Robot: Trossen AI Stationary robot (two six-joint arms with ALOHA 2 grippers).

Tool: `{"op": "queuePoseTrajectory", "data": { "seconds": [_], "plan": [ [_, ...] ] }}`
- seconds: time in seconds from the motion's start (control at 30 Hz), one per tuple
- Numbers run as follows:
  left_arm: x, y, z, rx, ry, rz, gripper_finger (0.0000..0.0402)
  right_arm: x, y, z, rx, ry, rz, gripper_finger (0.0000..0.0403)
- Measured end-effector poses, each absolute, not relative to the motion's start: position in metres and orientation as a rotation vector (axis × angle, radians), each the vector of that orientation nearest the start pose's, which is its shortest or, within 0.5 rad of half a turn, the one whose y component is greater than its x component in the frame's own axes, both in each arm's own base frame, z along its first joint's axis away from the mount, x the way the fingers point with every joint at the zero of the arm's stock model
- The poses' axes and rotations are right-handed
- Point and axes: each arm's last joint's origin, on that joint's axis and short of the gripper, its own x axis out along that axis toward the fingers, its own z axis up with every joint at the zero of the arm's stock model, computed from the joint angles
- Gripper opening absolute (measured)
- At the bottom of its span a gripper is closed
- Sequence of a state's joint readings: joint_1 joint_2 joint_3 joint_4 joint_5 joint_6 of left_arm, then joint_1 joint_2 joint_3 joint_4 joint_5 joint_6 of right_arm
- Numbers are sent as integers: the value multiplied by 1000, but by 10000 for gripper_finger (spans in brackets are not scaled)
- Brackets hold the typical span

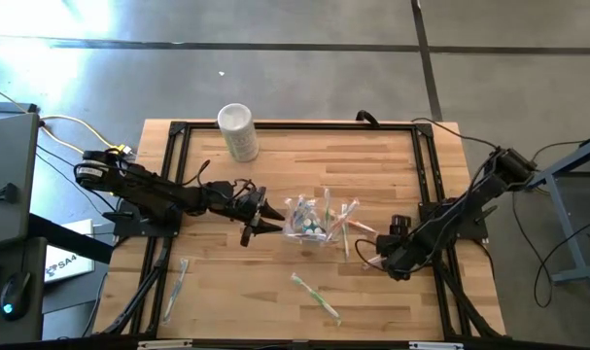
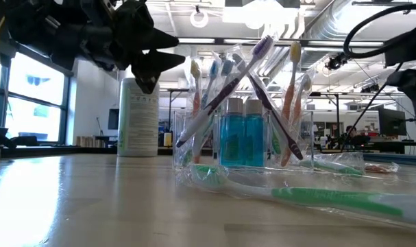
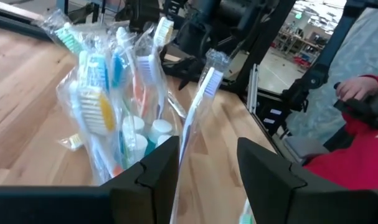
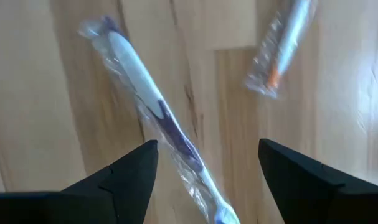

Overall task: Pick & Place toothbrushing station
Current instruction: Put the violet toothbrush into the right section of the transparent organizer

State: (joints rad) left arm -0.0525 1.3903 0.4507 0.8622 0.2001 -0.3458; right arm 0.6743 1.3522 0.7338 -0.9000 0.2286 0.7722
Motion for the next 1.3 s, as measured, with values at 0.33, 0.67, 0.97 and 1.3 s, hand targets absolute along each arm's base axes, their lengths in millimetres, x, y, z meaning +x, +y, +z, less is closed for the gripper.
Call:
{"op": "queuePoseTrajectory", "data": {
  "seconds": [0.33, 0.67, 0.97, 1.3],
  "plan": [
    [261, -19, 193, -350, 122, -236, 159, 171, 120, 155, 13, 1382, -76, 270],
    [261, -19, 193, -350, 130, -229, 159, 163, 99, 121, 197, 1292, 7, 270],
    [261, -19, 195, -348, 103, -227, 159, 158, 92, 119, 107, 1292, 0, 176],
    [263, -19, 198, -348, 96, -230, 159, 157, 90, 119, 65, 1290, -8, 19]
  ]
}}
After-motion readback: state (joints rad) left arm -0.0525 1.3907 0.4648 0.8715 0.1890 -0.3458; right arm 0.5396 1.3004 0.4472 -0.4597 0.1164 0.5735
